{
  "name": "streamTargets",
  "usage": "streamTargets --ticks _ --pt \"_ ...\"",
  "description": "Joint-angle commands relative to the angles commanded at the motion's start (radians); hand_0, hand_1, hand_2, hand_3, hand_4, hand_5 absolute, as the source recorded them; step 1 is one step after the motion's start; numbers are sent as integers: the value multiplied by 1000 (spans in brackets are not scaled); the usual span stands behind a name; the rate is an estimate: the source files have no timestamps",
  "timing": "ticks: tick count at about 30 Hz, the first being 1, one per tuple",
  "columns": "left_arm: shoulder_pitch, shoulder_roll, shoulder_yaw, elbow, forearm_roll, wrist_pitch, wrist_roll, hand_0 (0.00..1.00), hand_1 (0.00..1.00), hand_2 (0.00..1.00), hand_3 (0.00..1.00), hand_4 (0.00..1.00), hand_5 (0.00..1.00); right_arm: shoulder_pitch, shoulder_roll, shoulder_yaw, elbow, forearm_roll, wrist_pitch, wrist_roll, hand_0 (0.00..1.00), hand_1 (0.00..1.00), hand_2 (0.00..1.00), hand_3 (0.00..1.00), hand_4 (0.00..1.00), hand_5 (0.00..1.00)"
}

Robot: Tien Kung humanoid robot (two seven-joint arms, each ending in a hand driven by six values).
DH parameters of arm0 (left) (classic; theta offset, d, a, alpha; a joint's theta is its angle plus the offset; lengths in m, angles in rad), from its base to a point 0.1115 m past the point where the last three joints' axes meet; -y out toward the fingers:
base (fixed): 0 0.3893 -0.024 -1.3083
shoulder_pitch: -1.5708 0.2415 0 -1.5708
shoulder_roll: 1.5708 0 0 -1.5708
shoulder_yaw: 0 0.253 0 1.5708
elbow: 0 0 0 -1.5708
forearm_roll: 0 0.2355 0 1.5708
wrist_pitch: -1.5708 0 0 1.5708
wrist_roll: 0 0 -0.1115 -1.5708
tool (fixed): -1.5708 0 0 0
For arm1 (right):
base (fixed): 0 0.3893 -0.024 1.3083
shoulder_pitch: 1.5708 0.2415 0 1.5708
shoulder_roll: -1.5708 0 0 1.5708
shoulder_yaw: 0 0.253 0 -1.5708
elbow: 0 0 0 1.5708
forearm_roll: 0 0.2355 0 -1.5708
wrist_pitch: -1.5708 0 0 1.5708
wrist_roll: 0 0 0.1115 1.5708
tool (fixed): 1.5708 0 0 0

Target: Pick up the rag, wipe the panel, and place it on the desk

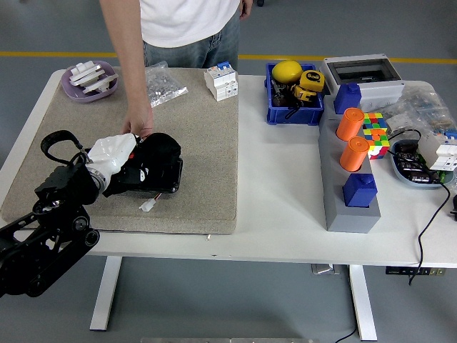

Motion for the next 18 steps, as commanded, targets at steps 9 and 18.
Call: streamTargets --ticks 9,18 --pt "-19 -27 51 -21 -4 -5 11 246 313 546 471 120 2 -1 -2 -4 0 2 1 -1 735 655 694 733 998 638" --pt "-29 -36 64 -46 5 -10 23 246 313 545 470 120 2 -1 -1 -6 0 3 2 -2 736 655 694 733 998 638"
